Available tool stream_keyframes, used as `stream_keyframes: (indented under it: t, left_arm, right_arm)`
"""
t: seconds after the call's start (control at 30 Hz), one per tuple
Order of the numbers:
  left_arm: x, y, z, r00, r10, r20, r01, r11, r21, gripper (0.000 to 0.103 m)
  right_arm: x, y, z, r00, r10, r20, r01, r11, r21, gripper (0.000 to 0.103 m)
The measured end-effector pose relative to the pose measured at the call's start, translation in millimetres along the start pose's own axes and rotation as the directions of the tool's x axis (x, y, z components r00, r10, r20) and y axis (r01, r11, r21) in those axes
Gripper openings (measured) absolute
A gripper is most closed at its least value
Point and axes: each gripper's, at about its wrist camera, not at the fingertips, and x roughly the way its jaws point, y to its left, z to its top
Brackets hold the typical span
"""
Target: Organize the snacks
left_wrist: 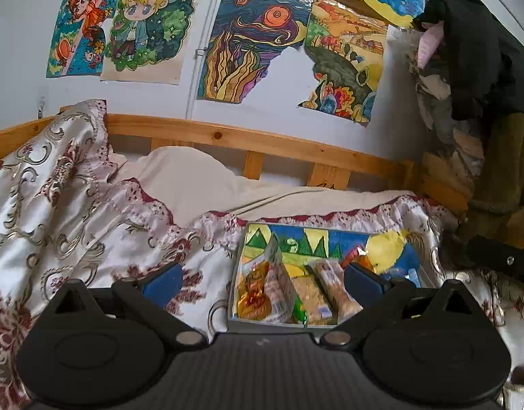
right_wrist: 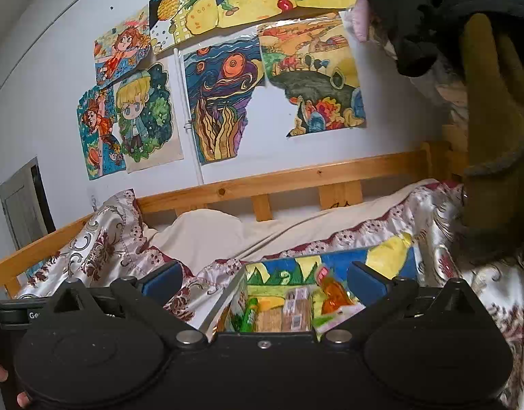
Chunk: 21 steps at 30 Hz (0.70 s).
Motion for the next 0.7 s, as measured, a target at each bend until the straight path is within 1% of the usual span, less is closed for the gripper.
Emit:
stream_keyframes:
  t: [0.2, 0.33, 0.7]
  left_arm:
    - [-25, -2, -16, 1.000, 0.029, 0.008, -0.029, 0.999, 0.012, 0.102]
    - [-43, -4, -29, 0.998, 0.059, 0.035, -0.059, 0.998, 0.013, 0.103]
    - [-72, -11, -54, 0.997, 0.075, 0.032, -0.075, 0.997, 0.011, 0.103]
  right_arm:
    - [-27, 0, -15, 1.000, -0.016, -0.001, 0.016, 1.000, 0.014, 0.102]
    - [-43, 0, -26, 1.000, -0.023, -0.004, 0.023, 1.000, 0.016, 0.102]
    - [-74, -5, -50, 0.998, -0.057, -0.017, 0.058, 0.998, 0.036, 0.102]
